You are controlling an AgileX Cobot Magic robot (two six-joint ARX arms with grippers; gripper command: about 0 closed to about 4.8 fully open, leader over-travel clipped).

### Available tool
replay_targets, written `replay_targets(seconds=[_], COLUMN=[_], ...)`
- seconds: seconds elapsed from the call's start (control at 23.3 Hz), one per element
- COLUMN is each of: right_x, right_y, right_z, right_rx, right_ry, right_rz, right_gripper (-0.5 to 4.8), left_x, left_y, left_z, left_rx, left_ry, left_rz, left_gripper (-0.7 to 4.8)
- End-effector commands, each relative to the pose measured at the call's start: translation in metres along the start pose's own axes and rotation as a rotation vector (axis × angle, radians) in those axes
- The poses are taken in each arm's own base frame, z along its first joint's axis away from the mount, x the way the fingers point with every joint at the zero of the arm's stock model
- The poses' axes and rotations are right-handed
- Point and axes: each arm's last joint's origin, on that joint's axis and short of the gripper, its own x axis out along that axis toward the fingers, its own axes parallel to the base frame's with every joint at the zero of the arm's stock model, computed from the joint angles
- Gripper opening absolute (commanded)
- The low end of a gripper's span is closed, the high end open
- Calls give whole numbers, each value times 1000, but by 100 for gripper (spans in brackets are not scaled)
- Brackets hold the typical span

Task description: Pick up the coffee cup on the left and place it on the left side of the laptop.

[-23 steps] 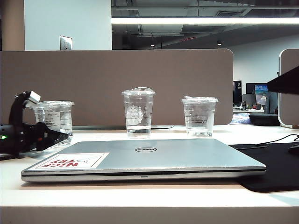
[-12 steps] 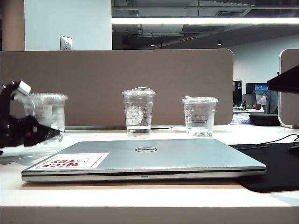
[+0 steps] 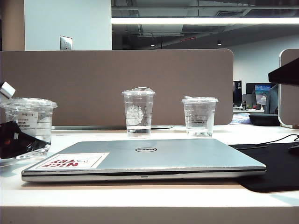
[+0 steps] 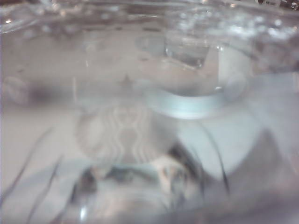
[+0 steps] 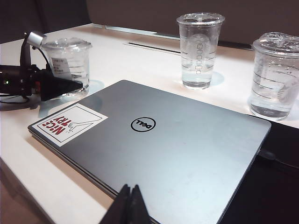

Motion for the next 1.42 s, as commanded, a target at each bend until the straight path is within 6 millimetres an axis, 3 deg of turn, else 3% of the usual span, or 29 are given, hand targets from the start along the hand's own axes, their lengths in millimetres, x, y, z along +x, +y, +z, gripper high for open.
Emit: replay_targets(seconds=[0.04,0.52,0.69,1.03,1.42], right_x=[0,0,0,0,0], right_y=[0,0,0,0,0], right_z=[0,0,0,0,0], right_rx=[3,4,4,3,3], right_ry=[-13,-13,-13,-13,-13], right_rz=[1,1,1,1,1], right_gripper=[-4,-4,-4,-4,-5], left_x=[-2,8,13,10,9], left_y=[-2,-18,-24,-18,-19], left_z=[2,-1,-2,-9,-13], left_rx=[18,30,61,58,37], left_ry=[-21,10,26,87,128], left_rz=[-1,-86,-42,41,13], left_gripper=[187,187,187,187,195])
